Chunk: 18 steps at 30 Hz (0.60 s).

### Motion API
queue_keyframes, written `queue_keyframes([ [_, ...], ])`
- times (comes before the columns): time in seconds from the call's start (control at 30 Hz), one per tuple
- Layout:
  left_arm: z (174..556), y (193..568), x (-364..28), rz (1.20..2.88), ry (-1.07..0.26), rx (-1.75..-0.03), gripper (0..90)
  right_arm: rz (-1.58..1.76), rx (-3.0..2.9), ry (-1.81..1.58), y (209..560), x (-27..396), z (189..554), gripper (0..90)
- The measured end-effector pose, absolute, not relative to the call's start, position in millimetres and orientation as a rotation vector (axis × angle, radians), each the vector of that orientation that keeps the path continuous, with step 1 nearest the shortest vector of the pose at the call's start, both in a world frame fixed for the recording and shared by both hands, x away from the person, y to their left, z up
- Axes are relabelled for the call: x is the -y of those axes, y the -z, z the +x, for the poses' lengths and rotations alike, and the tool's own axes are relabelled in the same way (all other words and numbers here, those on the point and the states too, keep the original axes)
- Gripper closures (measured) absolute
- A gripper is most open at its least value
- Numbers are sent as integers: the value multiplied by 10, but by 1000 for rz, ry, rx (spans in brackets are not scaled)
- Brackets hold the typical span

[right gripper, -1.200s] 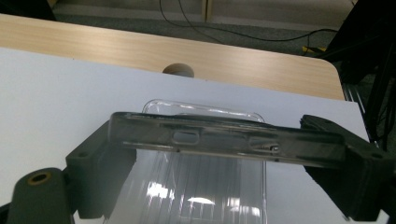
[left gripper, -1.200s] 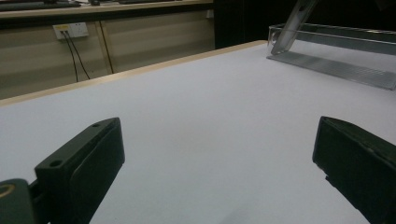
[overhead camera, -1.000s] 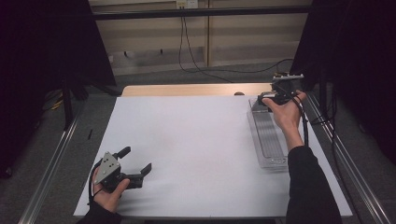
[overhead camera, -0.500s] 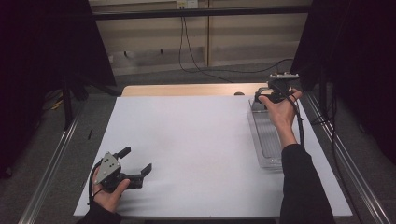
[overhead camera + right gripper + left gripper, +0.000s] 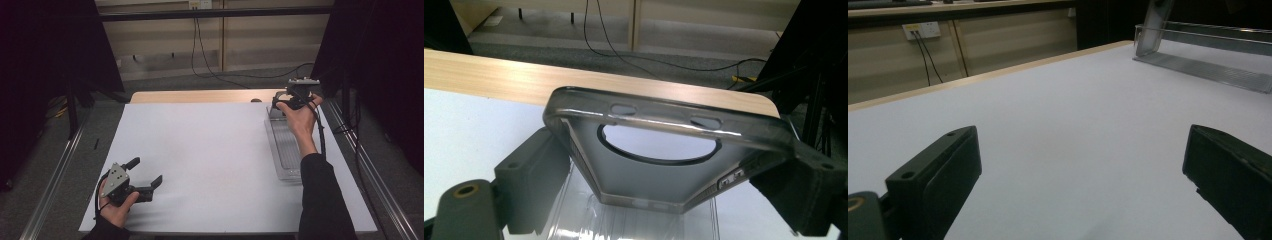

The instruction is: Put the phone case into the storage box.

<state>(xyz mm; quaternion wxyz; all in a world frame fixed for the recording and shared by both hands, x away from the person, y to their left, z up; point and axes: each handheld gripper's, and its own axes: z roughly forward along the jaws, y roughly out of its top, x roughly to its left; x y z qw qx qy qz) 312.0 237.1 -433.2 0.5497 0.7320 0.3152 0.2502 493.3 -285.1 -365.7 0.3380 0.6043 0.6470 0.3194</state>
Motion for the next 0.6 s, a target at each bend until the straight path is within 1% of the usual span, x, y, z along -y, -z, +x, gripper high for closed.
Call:
queue_keyframes([
  [0.6,3118,4329,-2376,1729,-594,-744,22,1586,-1620,-866,3703,2849,5010,117],
])
